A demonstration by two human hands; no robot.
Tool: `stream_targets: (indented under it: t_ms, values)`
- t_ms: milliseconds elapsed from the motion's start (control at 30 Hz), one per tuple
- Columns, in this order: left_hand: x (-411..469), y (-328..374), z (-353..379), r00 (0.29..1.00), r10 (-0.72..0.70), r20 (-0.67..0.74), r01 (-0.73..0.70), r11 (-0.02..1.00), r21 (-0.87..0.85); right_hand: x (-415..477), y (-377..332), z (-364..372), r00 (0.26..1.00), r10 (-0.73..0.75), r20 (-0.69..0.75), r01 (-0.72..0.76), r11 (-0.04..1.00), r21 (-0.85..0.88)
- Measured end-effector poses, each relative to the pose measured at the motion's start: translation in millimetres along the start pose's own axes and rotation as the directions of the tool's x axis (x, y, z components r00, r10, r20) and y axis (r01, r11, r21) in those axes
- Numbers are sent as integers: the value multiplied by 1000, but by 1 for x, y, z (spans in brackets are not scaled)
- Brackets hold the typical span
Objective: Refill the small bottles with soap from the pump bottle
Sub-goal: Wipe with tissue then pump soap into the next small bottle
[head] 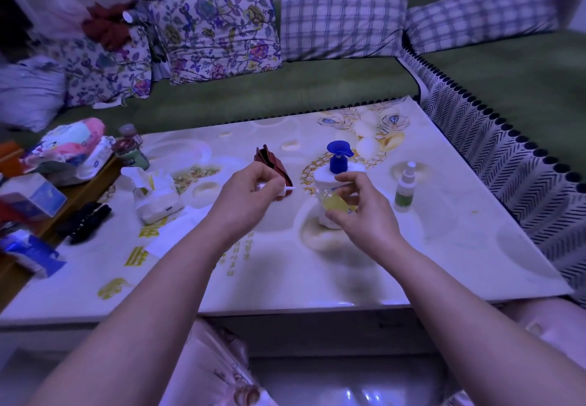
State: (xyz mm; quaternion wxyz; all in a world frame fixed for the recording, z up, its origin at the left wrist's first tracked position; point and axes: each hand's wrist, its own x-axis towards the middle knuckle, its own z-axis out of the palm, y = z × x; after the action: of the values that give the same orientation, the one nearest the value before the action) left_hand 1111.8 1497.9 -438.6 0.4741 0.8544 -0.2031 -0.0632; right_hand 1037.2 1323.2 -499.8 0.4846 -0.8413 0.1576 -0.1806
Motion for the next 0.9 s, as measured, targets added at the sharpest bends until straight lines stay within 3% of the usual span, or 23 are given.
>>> stream_targets:
  t_ms: [433, 900]
  values:
    - [5, 14, 17, 999, 42, -9, -38, 968, 249, -3, -11, -7, 992, -121, 28, 124, 981, -152]
    - [9, 28, 27, 996, 73, 56, -87, 944, 319, -4, -13, -16, 981, -188, 48, 194, 953, -232]
